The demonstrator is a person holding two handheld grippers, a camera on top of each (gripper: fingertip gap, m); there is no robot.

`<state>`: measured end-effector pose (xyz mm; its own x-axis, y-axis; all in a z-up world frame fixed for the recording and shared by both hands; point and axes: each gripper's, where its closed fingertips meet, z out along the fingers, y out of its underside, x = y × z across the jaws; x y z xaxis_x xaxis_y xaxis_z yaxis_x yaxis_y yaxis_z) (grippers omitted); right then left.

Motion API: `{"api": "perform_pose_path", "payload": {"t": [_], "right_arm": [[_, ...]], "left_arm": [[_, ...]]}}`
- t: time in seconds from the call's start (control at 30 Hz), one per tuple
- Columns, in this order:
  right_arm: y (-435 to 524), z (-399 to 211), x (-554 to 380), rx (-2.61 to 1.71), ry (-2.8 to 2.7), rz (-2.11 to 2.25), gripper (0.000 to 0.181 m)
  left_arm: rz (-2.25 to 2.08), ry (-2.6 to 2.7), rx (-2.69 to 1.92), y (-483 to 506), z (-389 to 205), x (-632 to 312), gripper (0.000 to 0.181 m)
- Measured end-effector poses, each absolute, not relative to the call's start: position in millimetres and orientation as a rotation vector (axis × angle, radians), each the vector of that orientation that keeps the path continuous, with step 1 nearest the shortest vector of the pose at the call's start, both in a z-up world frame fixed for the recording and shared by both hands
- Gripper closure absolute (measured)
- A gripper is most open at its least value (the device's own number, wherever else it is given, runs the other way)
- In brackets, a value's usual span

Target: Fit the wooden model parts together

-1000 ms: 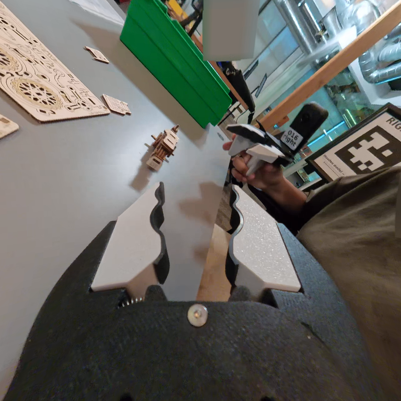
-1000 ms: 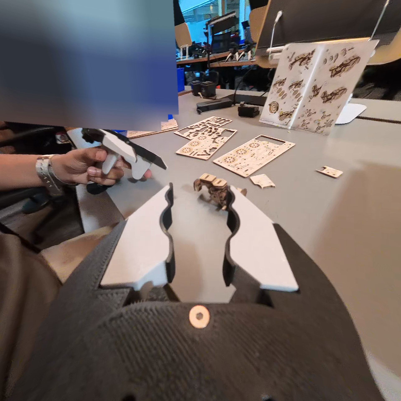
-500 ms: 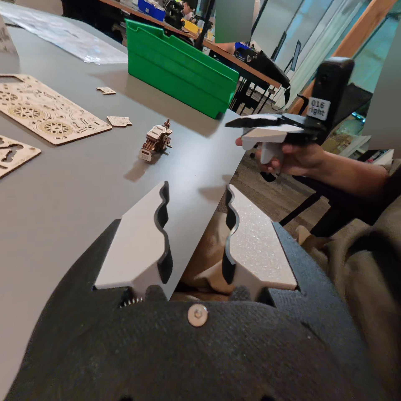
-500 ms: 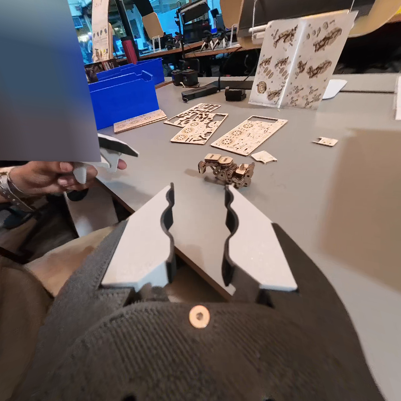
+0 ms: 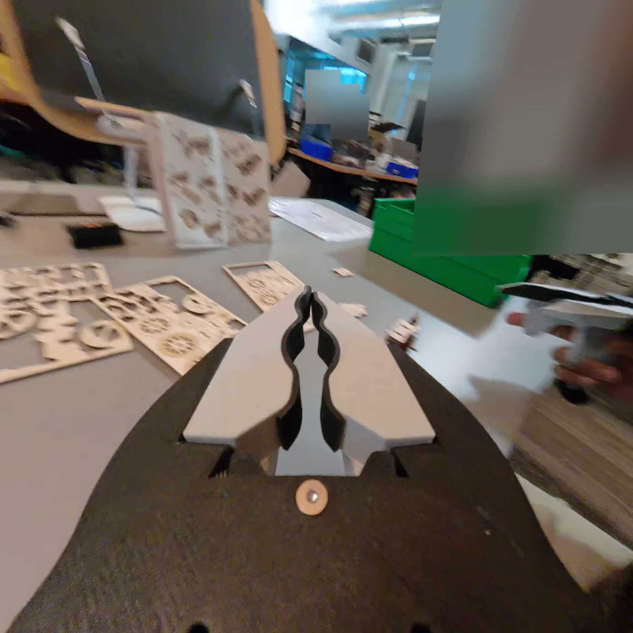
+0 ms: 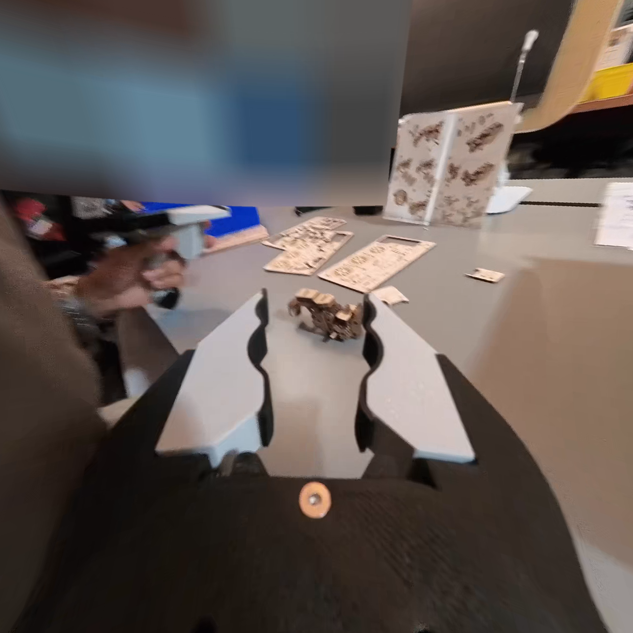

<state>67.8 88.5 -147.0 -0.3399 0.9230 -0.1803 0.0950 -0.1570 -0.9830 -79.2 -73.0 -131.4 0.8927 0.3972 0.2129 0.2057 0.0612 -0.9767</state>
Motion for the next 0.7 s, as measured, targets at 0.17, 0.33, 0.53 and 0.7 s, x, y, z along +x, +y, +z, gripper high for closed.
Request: {"api": "perform_pose_path", "payload": {"t": [0.17,0.33,0.53,0.7], "right_arm": [[96,-152,51,-1.314,-1.471,1.725,0.181],[119,-141,25,-1.325,-1.388,1.684,0.181],[137,-156,-3,-1.32,-1.441,1.408,0.181],[143,-166,-4,-1.48,-1.408,1.456,0.181]], "left_arm": [[0.193,-0.538,-1.551,-54,-146,-112,0.181],[0.141,-0.524,-1.584,-41,-152,-113,0.181],[0.126,-0.54,-1.609,-40,-156,-115,0.181],[0.148,-0.553,-1.6,-45,-155,-115,0.181]]}}
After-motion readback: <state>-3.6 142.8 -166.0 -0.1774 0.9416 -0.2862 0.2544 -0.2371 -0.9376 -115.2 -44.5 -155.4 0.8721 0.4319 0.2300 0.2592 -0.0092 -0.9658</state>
